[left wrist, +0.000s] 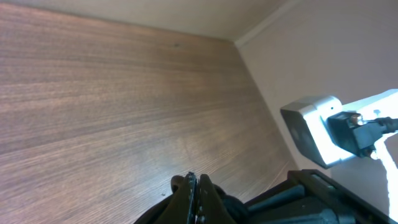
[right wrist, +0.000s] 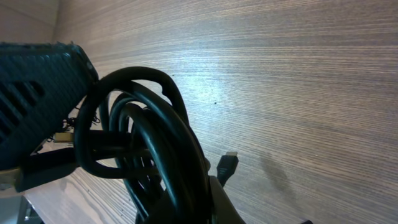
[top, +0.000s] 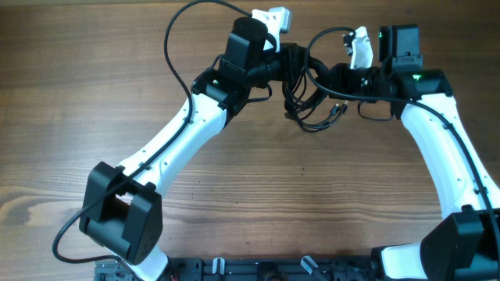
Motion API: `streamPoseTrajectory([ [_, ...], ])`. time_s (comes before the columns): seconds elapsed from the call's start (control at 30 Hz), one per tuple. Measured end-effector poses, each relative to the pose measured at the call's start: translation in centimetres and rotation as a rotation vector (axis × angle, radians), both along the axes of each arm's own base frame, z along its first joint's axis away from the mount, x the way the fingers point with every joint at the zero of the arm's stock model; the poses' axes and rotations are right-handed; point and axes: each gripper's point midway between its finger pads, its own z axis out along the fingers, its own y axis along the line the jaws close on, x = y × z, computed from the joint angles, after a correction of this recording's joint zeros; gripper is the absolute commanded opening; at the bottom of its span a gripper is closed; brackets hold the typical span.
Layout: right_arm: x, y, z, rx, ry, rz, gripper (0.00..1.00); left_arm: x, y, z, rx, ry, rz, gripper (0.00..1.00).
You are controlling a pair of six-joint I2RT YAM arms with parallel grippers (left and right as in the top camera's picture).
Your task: Untangle cables
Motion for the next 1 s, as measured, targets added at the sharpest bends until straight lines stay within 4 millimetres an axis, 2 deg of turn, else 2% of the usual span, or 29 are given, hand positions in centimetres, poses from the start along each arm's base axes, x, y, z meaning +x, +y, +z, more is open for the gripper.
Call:
streamPoseTrajectory([
  [0.2, 0.9, 0.3, 0.2, 0.036, -0.026, -0.013, 0.04, -0.4, 0.0, -0.7, 0.036, 0.028, 0.014, 0.04],
  [0.33, 2.2, 0.4, 1.3, 0.104, -0.063, -0.035, 0.04, -2.0, -1.6, -1.2, 0.052, 0.046, -0.024, 0.04],
  [0.43, 2.7, -0.4, 2.2, 0.163, -0.076, -0.053, 0.04, -2.7, -2.4, -1.3, 0.051, 0.048, -0.048, 0.08],
  [0.57, 2.6, -1.0, 3.0, 0.234, -0.066, -0.045, 0.04, -2.4, -2.4, -1.1, 0.049, 0.034, -0.039, 0.09],
  [0.77, 1.8, -1.0, 4.1, 0.324, -0.056, 0.01, 0.04, -0.6, -0.9, -1.6, 0.112, -0.003, 0.093, 0.22],
  [1.0, 1.3, -0.9, 3.9, 0.321, -0.052, 0.033, 0.04, -0.2, -0.7, -1.7, 0.157, -0.047, 0.127, 0.21],
])
